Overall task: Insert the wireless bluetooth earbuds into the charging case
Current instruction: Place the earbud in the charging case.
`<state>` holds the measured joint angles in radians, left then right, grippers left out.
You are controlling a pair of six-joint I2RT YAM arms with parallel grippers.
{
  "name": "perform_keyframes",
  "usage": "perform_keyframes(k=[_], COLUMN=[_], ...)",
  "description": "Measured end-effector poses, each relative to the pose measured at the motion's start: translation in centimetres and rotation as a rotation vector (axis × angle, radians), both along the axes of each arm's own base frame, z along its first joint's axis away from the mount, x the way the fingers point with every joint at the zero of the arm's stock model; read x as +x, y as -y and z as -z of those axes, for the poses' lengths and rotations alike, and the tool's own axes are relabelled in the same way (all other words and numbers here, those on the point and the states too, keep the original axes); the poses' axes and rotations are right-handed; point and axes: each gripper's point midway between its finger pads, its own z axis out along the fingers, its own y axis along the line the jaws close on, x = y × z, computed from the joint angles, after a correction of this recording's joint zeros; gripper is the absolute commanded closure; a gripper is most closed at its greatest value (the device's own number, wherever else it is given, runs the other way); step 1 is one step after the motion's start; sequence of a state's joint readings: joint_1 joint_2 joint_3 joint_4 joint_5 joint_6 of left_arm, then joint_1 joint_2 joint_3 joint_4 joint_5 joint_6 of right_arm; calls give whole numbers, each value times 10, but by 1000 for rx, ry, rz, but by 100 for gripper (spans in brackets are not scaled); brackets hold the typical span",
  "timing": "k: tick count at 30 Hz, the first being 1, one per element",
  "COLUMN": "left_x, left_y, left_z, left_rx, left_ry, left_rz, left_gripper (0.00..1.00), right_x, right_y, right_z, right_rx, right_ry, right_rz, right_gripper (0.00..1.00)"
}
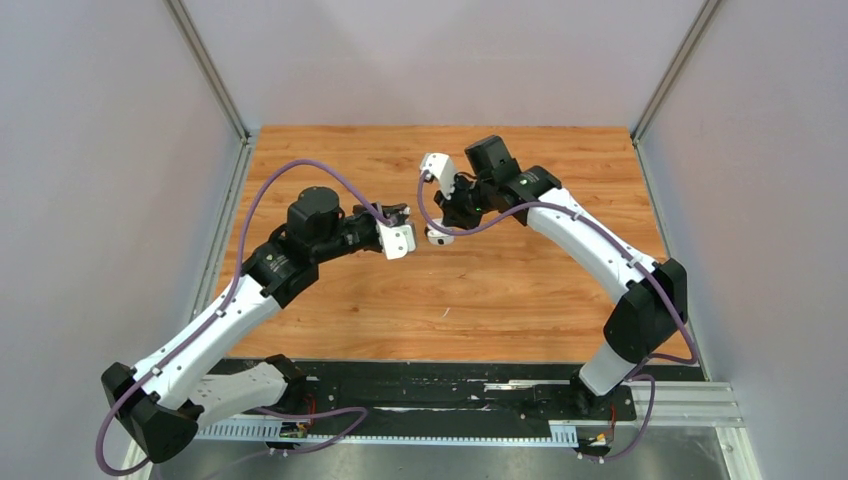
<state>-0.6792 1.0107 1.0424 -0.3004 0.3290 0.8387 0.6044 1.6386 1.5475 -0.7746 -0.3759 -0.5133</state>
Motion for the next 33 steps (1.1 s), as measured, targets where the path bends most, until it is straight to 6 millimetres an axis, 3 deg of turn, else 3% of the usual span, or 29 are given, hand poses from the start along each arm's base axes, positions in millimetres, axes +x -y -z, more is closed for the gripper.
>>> perform_keyframes(k=[7, 12, 21, 33], left_x=[4, 3, 2, 3], left_y=[11, 15, 20, 23], left_z=[10, 14, 12, 25], left_rx=[-8, 10, 39, 97], left_ry=[23, 60, 128, 171], left_rz=[40, 79, 134, 174], left_gripper=[100, 100, 100, 100], right_x=[-20, -22, -17, -15], right_y=[-29, -38, -44, -42], right_z=[-15, -31, -53, -56], right_rx=[23, 50, 82, 84], right_ry=[25, 52, 91, 100], right_rz=[-79, -90, -74, -56], right_gripper=[100, 100, 100, 100])
